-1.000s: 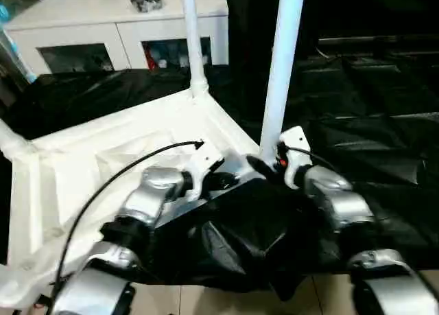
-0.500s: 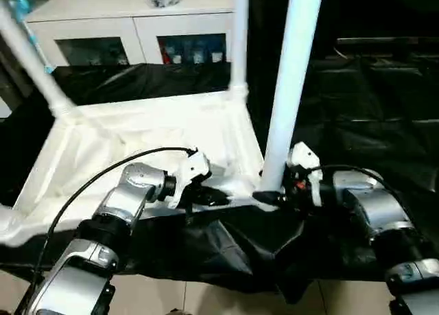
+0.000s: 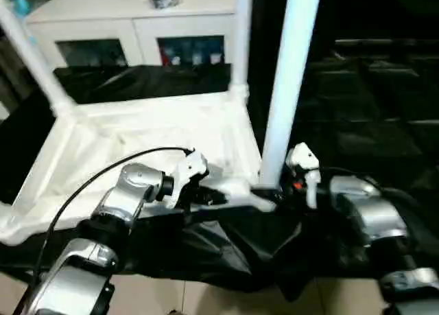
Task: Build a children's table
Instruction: Rotate leg to tighten
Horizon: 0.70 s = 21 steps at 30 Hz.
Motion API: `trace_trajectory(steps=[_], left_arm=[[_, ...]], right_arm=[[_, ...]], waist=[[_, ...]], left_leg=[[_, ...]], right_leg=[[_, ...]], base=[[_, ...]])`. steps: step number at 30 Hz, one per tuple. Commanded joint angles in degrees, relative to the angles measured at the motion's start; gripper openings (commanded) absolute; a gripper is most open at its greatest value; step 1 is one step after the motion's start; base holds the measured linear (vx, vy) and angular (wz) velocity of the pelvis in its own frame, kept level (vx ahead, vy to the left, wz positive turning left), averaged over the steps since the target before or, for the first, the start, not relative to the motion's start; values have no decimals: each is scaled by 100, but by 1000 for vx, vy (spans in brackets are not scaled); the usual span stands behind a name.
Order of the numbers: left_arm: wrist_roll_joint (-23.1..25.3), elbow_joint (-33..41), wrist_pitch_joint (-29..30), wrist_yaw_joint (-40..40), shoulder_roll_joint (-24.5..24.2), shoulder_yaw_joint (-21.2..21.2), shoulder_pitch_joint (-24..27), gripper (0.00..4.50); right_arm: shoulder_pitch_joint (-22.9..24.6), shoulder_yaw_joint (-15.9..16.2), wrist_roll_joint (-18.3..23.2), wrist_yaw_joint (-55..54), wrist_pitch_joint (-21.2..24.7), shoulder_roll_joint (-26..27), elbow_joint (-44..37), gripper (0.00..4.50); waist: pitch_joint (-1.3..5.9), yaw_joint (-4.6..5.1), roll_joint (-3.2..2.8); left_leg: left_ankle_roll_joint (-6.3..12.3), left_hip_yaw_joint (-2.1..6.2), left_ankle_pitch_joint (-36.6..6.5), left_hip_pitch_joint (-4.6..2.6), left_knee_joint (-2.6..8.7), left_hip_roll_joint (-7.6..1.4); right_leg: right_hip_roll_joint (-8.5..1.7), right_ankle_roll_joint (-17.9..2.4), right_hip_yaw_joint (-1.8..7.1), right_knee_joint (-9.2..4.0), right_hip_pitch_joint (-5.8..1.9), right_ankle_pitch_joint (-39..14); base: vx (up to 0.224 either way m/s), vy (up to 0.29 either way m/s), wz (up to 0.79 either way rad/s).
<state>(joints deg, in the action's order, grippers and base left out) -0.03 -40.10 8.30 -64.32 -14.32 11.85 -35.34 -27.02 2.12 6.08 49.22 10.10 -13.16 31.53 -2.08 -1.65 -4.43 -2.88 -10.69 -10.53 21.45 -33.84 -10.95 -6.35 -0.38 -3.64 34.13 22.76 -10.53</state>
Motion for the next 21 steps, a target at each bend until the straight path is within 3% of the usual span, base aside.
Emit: trace_trajectory(steps=[1,2,5,6,7,8,10,11,13,17,21], left_arm=[[-93,206,68,608,447,-67,-39,0],[-47,218,142,873,547,-97,-23,0],[6,284,282,1184,706,-116,18,0],[7,289,295,1208,719,-117,19,0],[10,379,398,1372,835,-102,60,0],[10,379,398,1372,835,-102,60,0],[-4,469,437,1428,904,-79,113,0],[-3,500,418,1403,888,-64,138,0],[0,543,362,1313,809,-49,167,0],[-28,577,188,796,516,37,167,0],[-48,579,78,348,287,126,146,0]], right_arm=[[-73,326,-112,-610,46,567,374,249],[-162,205,-123,-1068,88,768,559,248],[-317,35,-233,-1908,199,1051,851,248],[-326,32,-246,-1947,198,1065,868,248],[-400,133,-471,-2260,79,1169,1038,248],[-400,133,-471,-2260,79,1169,1038,248],[-427,281,-631,-2288,-102,1219,1140,248],[-439,248,-590,-2228,-159,1238,1168,283],[-482,159,-456,-2002,-203,1216,1174,318],[-498,349,-329,-1032,-214,868,860,339],[-405,563,-192,14,-218,428,532,339]], waist=[[272,23,73],[271,90,60],[286,153,74],[286,168,76],[299,165,139],[305,146,104],[310,145,115],[304,145,137],[304,141,120],[306,142,106],[338,93,83]], left_leg=[[5,90,-1925,-66,498,-164],[-36,93,-1985,-70,499,-159],[-4,88,-1907,-71,493,-153],[57,79,-1846,-58,486,-148],[122,63,-1732,-52,472,-146],[127,73,-1654,-52,469,-152],[227,57,-1514,-39,459,-153],[260,52,-1484,-32,457,-144],[320,54,-1461,-22,458,-149],[332,59,-1528,-23,463,-154],[515,32,-1202,-17,410,-166]], right_leg=[[-201,-1090,150,-481,-231,-2074],[-196,-1057,158,-496,-208,-2121],[-182,-1081,162,-490,-201,-1953],[-175,-1094,164,-489,-210,-1839],[-177,-1106,169,-487,-217,-1722],[-191,-1129,168,-464,-218,-1680],[-184,-1161,164,-461,-228,-1510],[-179,-1162,162,-467,-234,-1495],[-186,-1160,162,-462,-245,-1505],[-177,-1158,160,-456,-246,-1491],[-161,-1381,144,-384,-279,-770]], base=[[0,0,0],[0,0,0],[0,0,0],[0,0,0],[0,0,0],[0,0,0],[0,0,0],[0,0,0],[0,0,0],[0,0,0],[0,0,0]])
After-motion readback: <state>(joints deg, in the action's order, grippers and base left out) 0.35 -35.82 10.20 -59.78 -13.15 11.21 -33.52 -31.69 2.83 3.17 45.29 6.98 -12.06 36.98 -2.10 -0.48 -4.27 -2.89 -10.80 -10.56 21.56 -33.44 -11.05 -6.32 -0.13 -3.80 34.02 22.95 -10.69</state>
